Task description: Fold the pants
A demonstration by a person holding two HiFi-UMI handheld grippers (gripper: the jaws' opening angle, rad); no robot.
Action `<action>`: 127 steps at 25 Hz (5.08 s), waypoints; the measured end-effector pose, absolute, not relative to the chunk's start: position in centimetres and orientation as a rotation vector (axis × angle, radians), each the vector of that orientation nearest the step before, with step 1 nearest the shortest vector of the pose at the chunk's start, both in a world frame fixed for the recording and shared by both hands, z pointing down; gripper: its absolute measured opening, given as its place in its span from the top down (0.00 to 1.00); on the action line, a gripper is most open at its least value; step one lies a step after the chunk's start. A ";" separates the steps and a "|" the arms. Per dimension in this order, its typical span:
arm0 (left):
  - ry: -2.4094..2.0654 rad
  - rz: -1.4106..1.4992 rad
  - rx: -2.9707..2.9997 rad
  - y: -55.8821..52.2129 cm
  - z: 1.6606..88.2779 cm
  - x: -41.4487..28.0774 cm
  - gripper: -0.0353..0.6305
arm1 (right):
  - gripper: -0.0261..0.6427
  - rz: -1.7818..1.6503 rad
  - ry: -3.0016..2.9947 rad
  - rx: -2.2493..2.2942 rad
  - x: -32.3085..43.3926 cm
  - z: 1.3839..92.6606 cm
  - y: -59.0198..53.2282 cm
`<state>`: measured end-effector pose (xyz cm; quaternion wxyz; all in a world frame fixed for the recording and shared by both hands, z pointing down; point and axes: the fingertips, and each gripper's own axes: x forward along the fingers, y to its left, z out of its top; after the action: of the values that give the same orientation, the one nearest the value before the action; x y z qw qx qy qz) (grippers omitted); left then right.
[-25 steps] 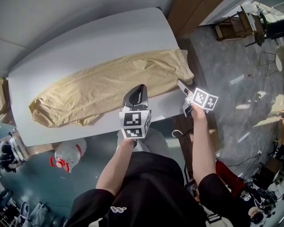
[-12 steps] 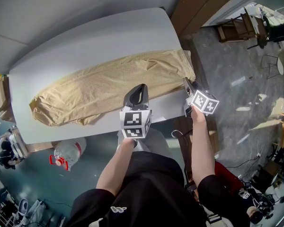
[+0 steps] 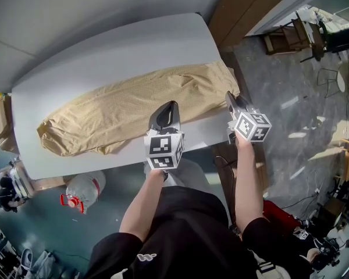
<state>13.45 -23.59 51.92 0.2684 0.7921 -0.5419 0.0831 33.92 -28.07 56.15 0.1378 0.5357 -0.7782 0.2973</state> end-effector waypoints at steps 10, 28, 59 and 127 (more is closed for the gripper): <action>-1.556 0.134 2.103 -21.3 48.8 8.8 0.94 | 0.86 0.544 -2.365 1.433 26.2 48.8 -28.7; -1.832 0.013 1.951 -16.9 45.1 -7.6 0.94 | 0.85 -0.133 -2.368 0.809 1.0 46.9 -24.1; -1.727 0.059 2.038 -16.0 47.3 -12.6 0.94 | 0.76 0.327 -2.707 1.133 -1.2 44.4 -20.8; -1.311 0.348 2.193 -15.8 55.6 8.4 0.94 | 0.88 1.068 -2.043 1.526 25.7 60.5 -16.8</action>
<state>8.38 -15.76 55.59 0.2778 0.8169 -0.4884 0.1298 25.66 -16.82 60.47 0.1877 0.5422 -0.7259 0.3794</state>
